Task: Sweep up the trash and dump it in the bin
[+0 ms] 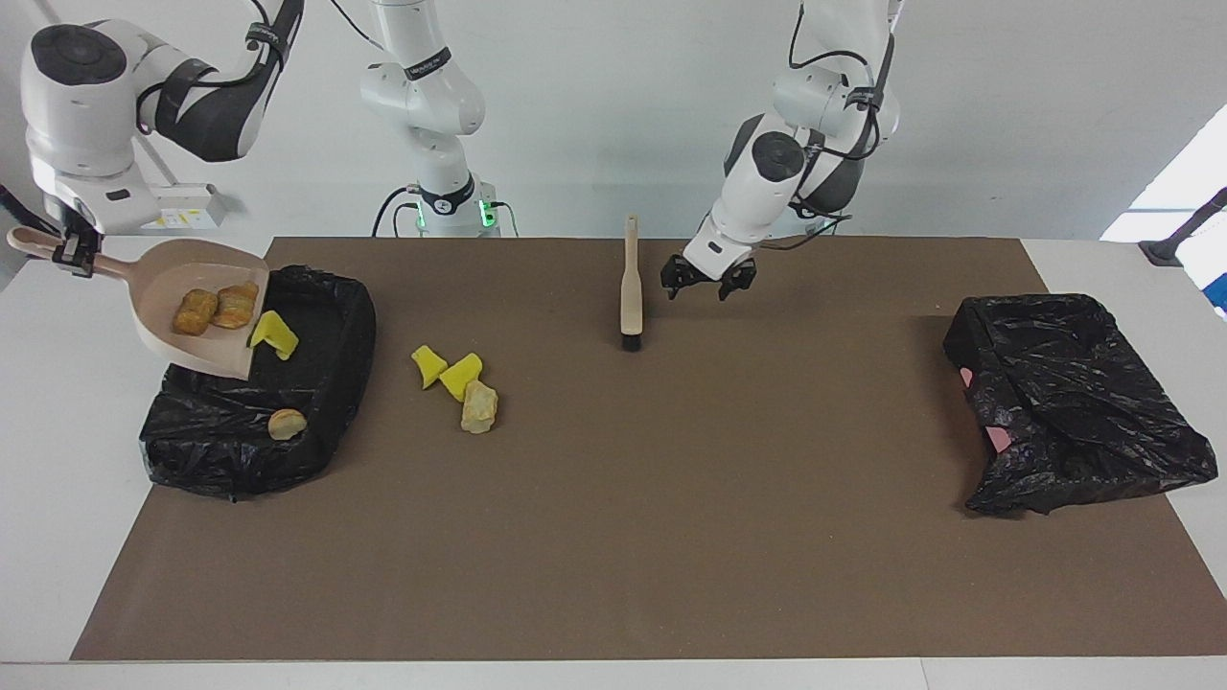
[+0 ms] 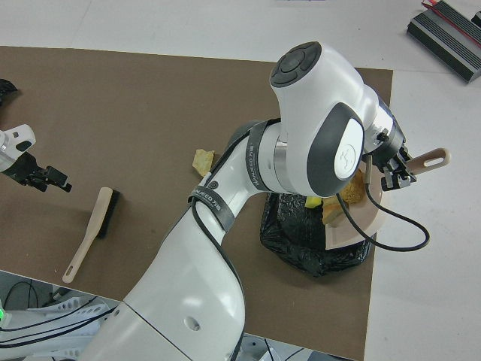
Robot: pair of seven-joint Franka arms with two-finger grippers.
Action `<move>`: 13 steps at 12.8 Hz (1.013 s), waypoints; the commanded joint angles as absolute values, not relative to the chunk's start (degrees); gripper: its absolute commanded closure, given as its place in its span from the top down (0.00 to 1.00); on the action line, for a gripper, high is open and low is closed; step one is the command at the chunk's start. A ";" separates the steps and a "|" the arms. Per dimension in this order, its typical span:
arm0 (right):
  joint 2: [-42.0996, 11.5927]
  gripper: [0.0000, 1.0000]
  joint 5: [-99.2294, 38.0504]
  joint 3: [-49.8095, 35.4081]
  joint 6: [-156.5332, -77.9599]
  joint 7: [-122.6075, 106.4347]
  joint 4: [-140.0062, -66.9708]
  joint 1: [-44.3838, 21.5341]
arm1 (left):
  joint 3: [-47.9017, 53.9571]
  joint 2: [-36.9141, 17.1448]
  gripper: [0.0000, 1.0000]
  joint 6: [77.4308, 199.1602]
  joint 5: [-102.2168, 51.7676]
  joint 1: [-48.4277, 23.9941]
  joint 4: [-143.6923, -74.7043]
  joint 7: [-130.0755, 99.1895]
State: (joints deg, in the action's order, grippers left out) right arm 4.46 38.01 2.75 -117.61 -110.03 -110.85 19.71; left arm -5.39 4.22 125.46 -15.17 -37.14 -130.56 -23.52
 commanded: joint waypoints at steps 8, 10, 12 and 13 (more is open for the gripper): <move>8.25 0.00 51.59 2.37 -116.03 -113.12 -111.36 14.06 | -4.66 -2.37 1.00 109.19 -7.31 -14.26 -109.80 1.82; 11.06 0.00 50.46 2.11 -112.34 -110.24 -110.22 14.06 | -4.75 -2.29 1.00 103.39 -6.33 -11.44 -105.75 6.31; 13.43 0.00 46.70 1.67 -107.69 -102.44 -109.86 13.71 | -4.75 -1.76 1.00 98.99 -4.31 -10.20 -102.85 6.77; 14.40 0.00 42.06 0.54 -104.45 -97.61 -109.86 13.45 | -4.75 -1.58 1.00 95.48 -3.61 -10.20 -100.48 6.77</move>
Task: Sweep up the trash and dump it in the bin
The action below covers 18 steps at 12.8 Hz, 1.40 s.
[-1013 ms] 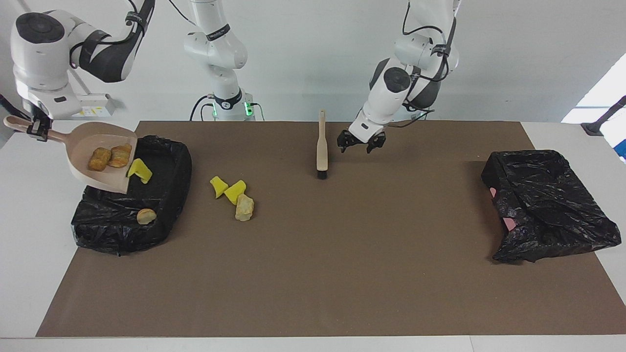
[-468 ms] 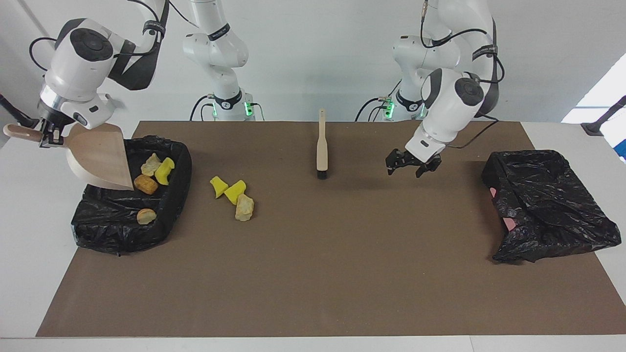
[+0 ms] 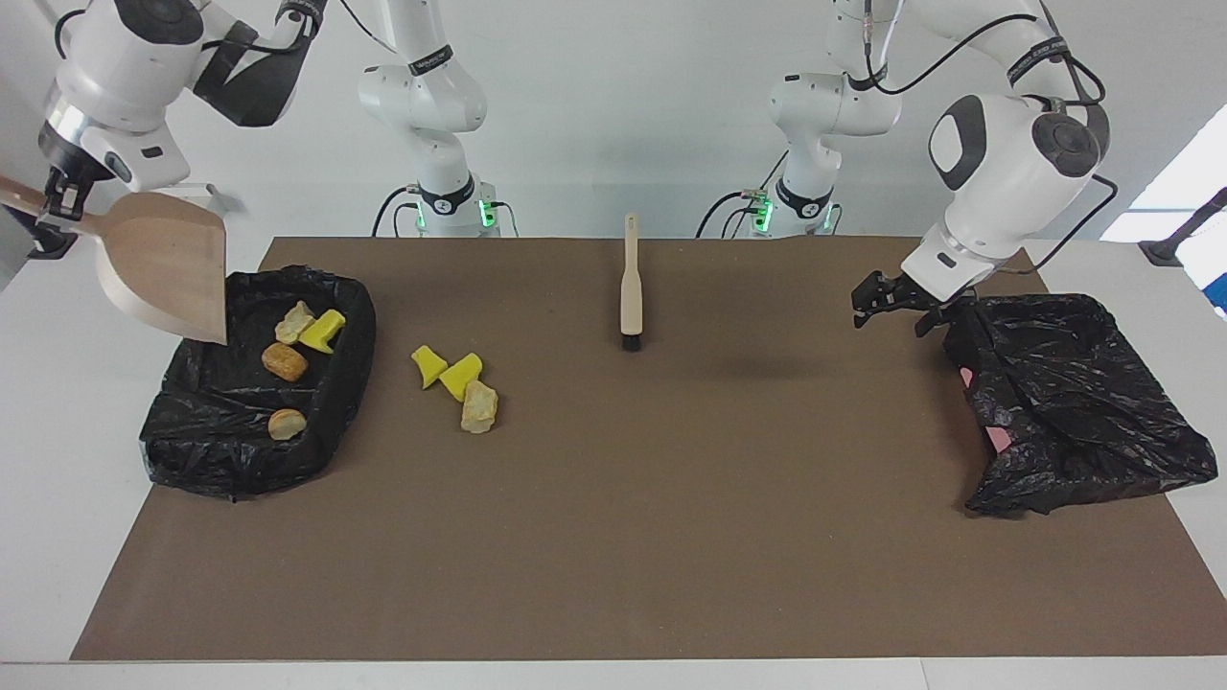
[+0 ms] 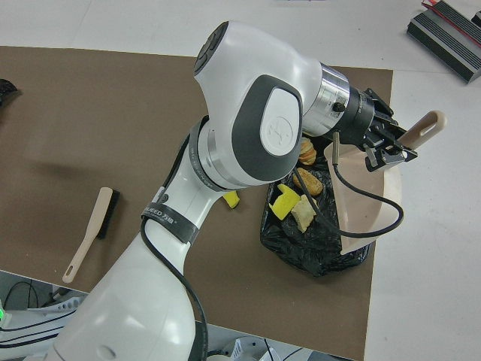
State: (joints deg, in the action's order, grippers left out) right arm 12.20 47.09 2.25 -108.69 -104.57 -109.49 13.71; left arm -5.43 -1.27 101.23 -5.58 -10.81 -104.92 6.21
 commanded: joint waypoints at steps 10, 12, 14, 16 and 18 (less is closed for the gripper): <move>8.03 0.00 7.13 -15.12 -97.99 -11.26 -106.98 4.87 | -4.92 1.50 1.00 86.04 -0.44 -8.17 -95.28 8.36; 2.32 0.00 5.37 -15.12 -100.79 5.55 -105.21 -1.03 | -4.92 1.32 1.00 86.83 -0.44 -8.26 -95.10 8.53; -3.31 0.00 3.87 -15.12 -105.79 18.31 -104.59 -6.13 | -4.92 1.32 1.00 86.84 -0.44 -8.26 -95.10 8.53; -8.42 0.00 1.69 -15.12 -112.38 26.16 -103.37 -8.69 | -4.92 1.32 1.00 86.84 -0.44 -8.17 -95.10 8.61; -14.81 0.00 -0.26 -15.03 -113.55 30.03 -98.47 -13.33 | -4.92 1.32 1.00 86.84 -0.44 -8.26 -95.10 8.53</move>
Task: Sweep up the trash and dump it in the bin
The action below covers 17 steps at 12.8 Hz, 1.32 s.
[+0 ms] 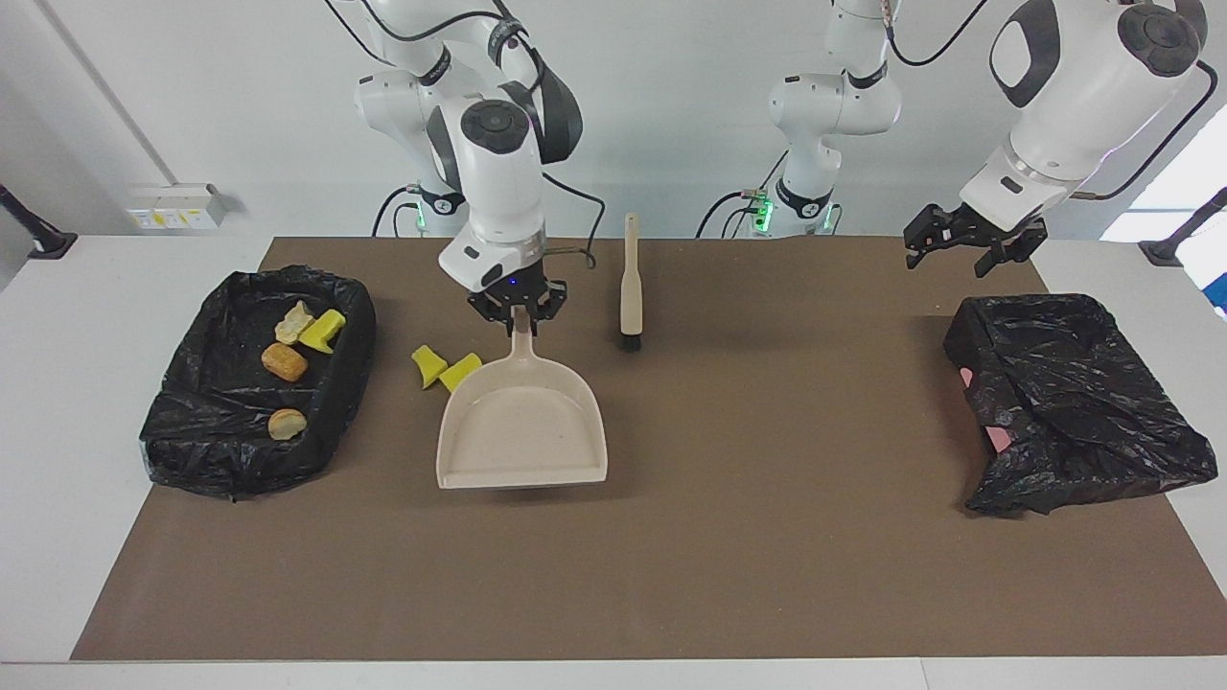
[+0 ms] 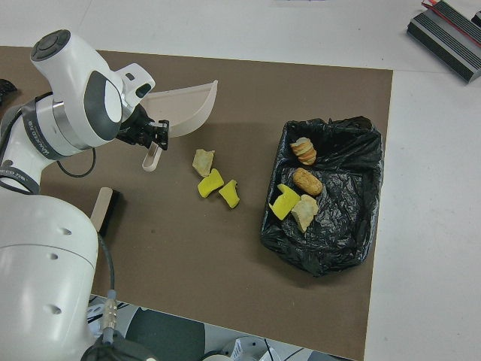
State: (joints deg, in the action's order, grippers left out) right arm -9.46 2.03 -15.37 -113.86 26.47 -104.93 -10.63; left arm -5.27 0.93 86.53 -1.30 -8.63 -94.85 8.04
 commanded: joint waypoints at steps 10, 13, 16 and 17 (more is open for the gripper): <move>-27.25 0.20 7.82 -14.94 -123.93 39.02 -92.64 -22.68 | -4.83 1.58 1.00 88.51 -0.62 -8.08 -95.71 8.61; -24.98 1.00 7.21 -15.03 -121.30 38.06 -92.81 -22.15 | -4.83 1.58 1.00 88.42 -0.62 -8.17 -95.71 8.35; -18.21 1.00 1.35 -14.77 -115.24 34.64 -92.64 -19.08 | -4.22 1.50 1.00 89.73 -0.53 -8.78 -95.97 7.91; -15.58 1.00 -1.20 -15.03 -112.27 34.28 -92.90 -16.38 | -4.22 1.32 1.00 90.52 -0.53 -9.83 -96.15 7.48</move>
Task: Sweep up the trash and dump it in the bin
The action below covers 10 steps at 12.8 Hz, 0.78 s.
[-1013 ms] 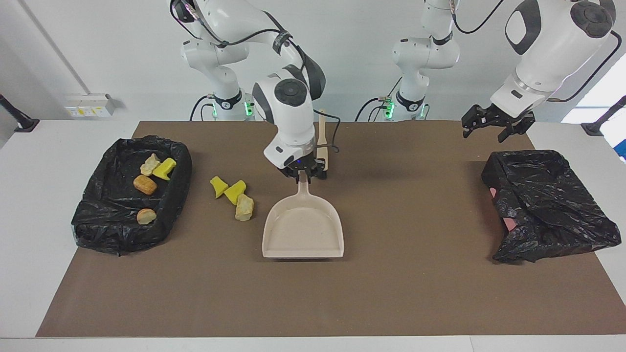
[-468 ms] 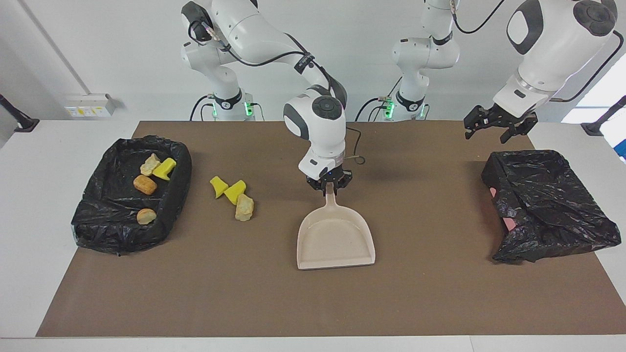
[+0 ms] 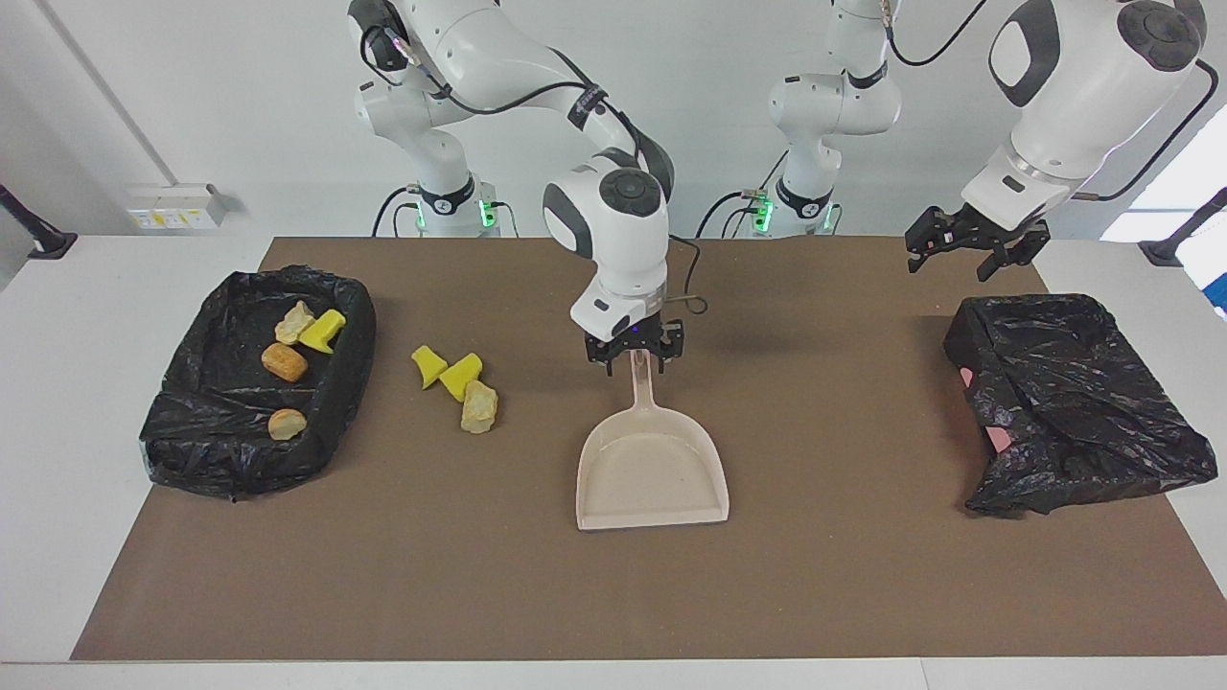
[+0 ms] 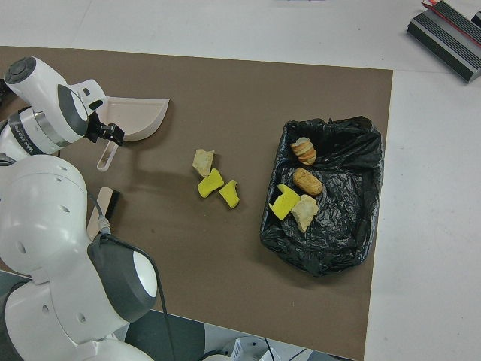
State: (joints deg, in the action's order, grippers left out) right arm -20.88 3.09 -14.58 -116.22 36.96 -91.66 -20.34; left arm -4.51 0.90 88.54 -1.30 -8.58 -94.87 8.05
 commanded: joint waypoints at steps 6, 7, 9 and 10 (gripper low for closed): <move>-2.84 1.00 -3.42 -15.20 -98.78 34.43 -103.31 -22.56 | -4.22 -4.91 1.00 97.63 -1.05 -20.46 -96.07 -2.27; 0.23 1.00 -5.08 -15.21 -101.49 36.02 -108.14 -23.89 | -4.22 -5.97 1.00 99.82 -1.32 -22.22 -96.41 -4.29; 5.52 1.00 -11.13 -15.21 -106.15 36.56 -117.03 -25.75 | -4.22 -8.69 1.00 102.99 -1.41 -25.91 -96.15 -9.82; 6.23 1.00 -12.38 -15.21 -106.78 37.52 -119.77 -27.75 | -4.22 -9.92 1.00 105.01 -1.41 -27.41 -96.07 -11.84</move>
State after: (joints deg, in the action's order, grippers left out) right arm 0.67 -8.87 -15.43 -102.99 36.61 -110.65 -26.54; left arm -3.27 -8.09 101.92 -1.42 -24.42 -96.11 -8.21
